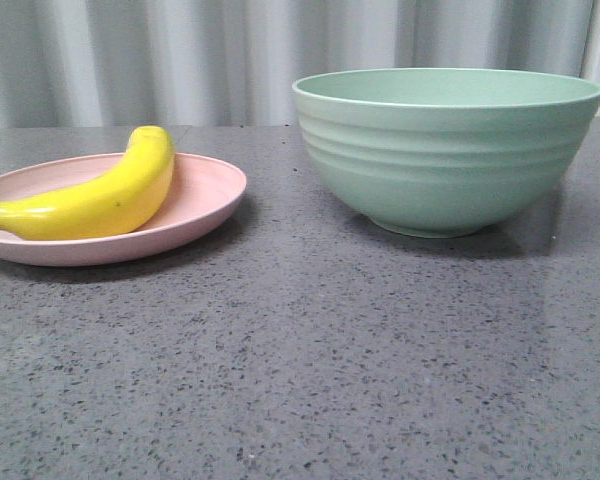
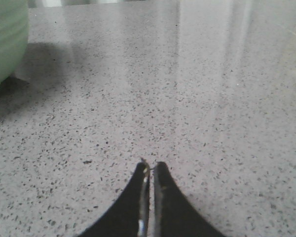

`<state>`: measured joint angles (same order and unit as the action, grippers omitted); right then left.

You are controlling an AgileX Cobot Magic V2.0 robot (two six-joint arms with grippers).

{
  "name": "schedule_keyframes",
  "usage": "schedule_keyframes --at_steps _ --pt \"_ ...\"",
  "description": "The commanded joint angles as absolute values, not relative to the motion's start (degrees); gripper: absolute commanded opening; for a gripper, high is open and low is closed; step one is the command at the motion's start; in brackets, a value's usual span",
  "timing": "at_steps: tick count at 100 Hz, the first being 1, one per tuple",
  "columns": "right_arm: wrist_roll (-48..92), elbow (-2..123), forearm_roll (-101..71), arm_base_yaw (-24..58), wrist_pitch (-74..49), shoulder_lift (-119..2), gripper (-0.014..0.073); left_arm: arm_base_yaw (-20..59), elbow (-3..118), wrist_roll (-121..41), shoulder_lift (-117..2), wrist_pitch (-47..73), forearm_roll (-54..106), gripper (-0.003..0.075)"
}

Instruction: Transfer banana from pink plate to green bowl

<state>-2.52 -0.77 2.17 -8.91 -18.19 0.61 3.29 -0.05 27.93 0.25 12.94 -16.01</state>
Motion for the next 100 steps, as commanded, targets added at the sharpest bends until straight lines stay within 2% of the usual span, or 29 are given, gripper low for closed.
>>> schedule_keyframes --at_steps 1,100 --pt "-2.2 -2.3 2.8 -9.2 -17.1 1.6 -0.0072 3.8 -1.5 28.3 2.1 14.0 -13.1 -0.0018" --pt "-2.2 -2.3 2.8 -9.2 -17.1 1.6 -0.0072 3.8 -1.5 28.3 2.1 15.7 -15.8 -0.0019"
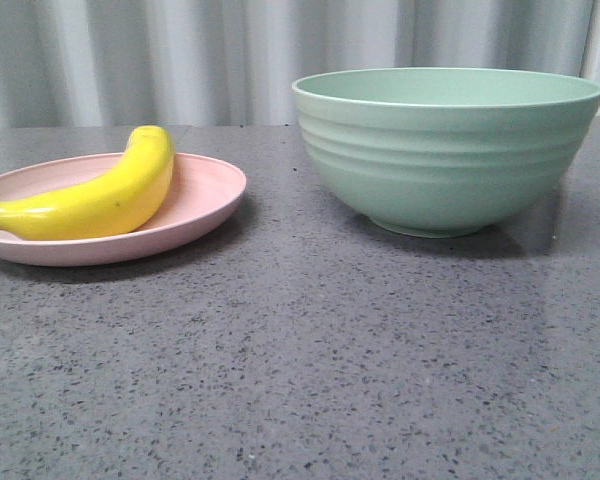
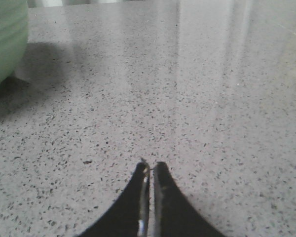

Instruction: Transfer banana from pink plate to green bowl

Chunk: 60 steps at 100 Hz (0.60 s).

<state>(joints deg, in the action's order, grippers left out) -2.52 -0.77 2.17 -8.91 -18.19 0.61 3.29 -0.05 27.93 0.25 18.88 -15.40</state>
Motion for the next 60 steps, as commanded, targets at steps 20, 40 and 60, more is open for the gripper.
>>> schedule_keyframes --at_steps 20,40,60 --pt "-2.2 -2.3 4.4 -9.2 -17.1 1.6 -0.0072 3.8 -1.5 28.3 2.1 14.7 -20.6 -0.0019" --pt "-2.2 -2.3 4.1 -9.2 -8.9 1.6 -0.0072 3.8 -1.5 28.3 2.1 5.1 -21.1 -0.0018" --pt "-2.5 -2.3 3.4 -9.2 0.0 1.6 -0.0072 3.7 -1.5 28.3 2.1 -6.1 -21.1 -0.0019"
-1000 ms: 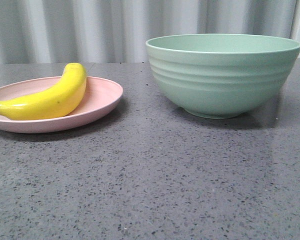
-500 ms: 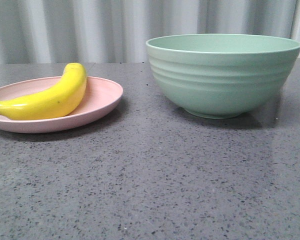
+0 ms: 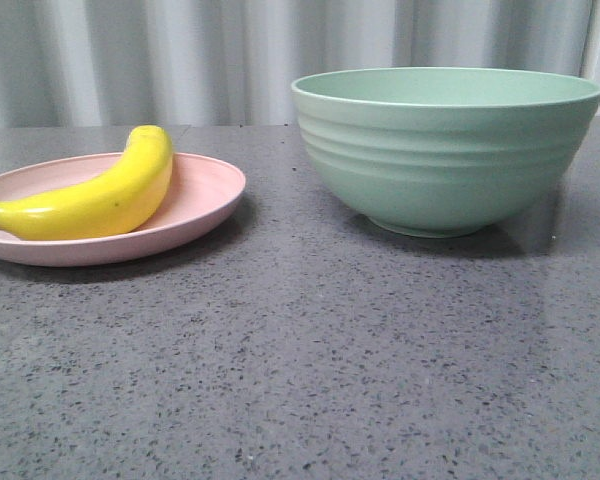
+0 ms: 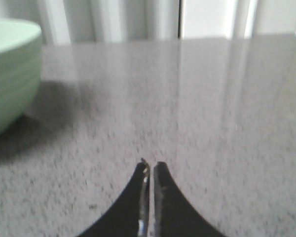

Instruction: Transfer banana from pink plate to green bowl

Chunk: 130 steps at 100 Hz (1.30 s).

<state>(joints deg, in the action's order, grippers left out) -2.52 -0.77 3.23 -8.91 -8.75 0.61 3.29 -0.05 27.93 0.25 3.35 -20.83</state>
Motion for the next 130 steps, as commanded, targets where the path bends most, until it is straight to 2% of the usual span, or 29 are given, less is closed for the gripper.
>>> schedule_keyframes --at_steps 1,11,23,48,62,79,86,99,104,108,130 --pt "-2.5 -2.3 3.3 -9.2 0.7 1.6 -0.0072 3.7 -1.5 28.3 2.1 -6.9 -21.1 -0.0019" --pt "-2.5 -2.3 2.8 -9.2 6.2 1.6 -0.0072 3.7 -1.4 28.3 2.1 -12.8 -21.1 -0.0019" --pt "-2.5 -1.4 2.8 -9.2 8.4 1.6 -0.0072 3.7 1.0 28.3 2.1 -14.1 -21.1 -0.0019" --pt "-3.2 9.1 2.7 -9.2 -9.7 -1.5 -0.0071 3.7 14.9 28.3 -4.2 1.5 -21.1 -0.0019" --pt "-3.2 16.1 2.1 -9.2 -16.8 -7.2 -0.0071 3.7 20.5 28.3 -10.2 1.7 -21.1 -0.0019" --pt "-3.2 24.7 0.5 -9.2 -25.0 -15.2 -0.0072 3.7 21.5 28.3 -15.2 0.0 -21.1 -0.0015" --pt "-3.2 25.8 0.0 -9.2 -25.2 -17.1 -0.0072 3.7 21.5 28.3 -16.4 -1.0 -21.1 0.0048" --pt "-3.2 25.6 0.0 -9.2 -25.2 -18.5 -0.0072 3.8 21.5 28.3 -17.5 -3.6 -21.1 0.0375" --pt "-3.2 25.4 -0.4 -9.2 -25.2 -18.6 -0.0072 3.8 21.5 28.5 -17.5 -4.7 -20.0 0.0456" --pt "-3.2 25.0 -0.4 -9.2 -25.3 -18.6 -0.0072 3.8 21.5 28.5 -17.7 -5.5 -19.7 0.048" --pt "-3.2 24.3 -0.4 -9.2 -27.0 -18.6 -0.0072 5.9 24.6 28.5 -23.7 -0.9 -22.6 0.0442"
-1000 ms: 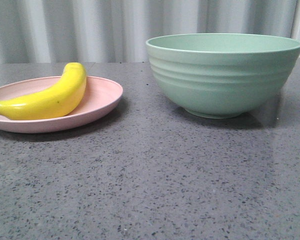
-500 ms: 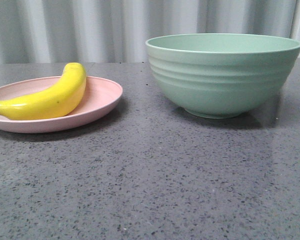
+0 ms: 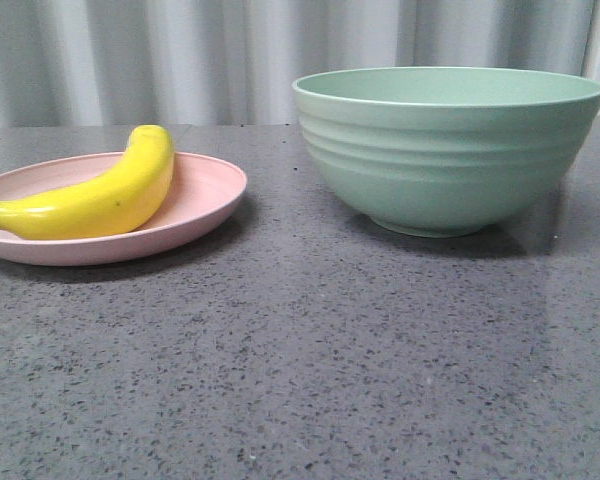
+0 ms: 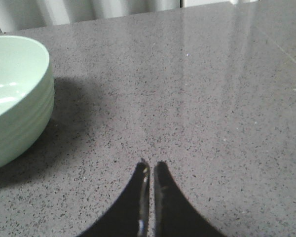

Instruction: Transfer banana from pink plate to green bowl

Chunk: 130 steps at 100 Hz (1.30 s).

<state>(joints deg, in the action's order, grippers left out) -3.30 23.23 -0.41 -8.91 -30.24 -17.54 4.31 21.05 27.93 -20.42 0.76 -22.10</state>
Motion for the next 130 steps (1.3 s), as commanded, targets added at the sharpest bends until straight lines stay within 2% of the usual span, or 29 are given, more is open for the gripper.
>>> schedule_keyframes --at_steps 1,34,63,72,86,130 --pt "-3.2 24.3 -0.4 -9.2 -27.0 -18.6 -0.0072 6.1 24.8 28.5 -24.0 -0.7 -22.6 0.0442" --pt "-3.2 24.0 0.0 -9.2 -27.0 -18.6 -0.0072 20.3 32.1 28.1 -38.5 6.0 -26.4 0.0445" --pt "-3.2 24.0 0.5 -9.2 -27.0 -18.6 -0.0072 31.9 35.8 28.1 -45.8 10.0 -27.9 0.0445" --pt "-3.2 24.0 0.5 -9.2 -27.0 -18.6 -0.0072 34.5 37.4 28.1 -48.7 11.9 -27.6 0.0475" --pt "-3.2 24.0 0.5 -9.2 -27.0 -18.6 -0.0072 36.0 41.3 28.1 -54.4 16.5 -24.4 0.0527" --pt "-3.2 24.0 0.5 -9.2 -27.0 -18.6 -0.0072 36.0 53.9 18.0 -69.4 30.7 -12.2 0.0526"
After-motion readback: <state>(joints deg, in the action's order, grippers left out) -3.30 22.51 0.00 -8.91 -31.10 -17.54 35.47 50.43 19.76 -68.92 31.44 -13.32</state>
